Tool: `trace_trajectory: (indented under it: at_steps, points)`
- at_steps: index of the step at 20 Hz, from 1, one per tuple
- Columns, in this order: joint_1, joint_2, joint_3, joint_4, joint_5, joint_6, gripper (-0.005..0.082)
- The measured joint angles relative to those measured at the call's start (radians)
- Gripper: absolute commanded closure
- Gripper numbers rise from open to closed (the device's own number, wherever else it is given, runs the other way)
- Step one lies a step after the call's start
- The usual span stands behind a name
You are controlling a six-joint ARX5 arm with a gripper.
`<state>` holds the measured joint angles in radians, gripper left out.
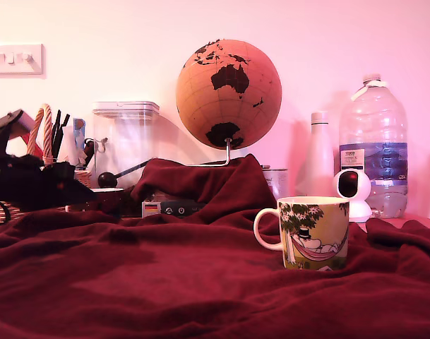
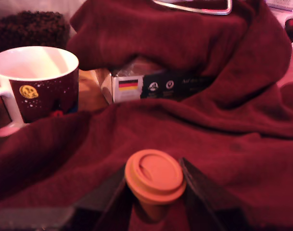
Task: Pick up the coffee capsules on the table and drop them inside the coffee cup
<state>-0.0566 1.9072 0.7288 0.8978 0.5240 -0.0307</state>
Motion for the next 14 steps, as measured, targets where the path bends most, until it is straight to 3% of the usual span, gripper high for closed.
trace_trajectory:
  at_steps: [14]
  points:
    - [-0.074,-0.156,-0.030,-0.135,0.007,0.009,0.0572]
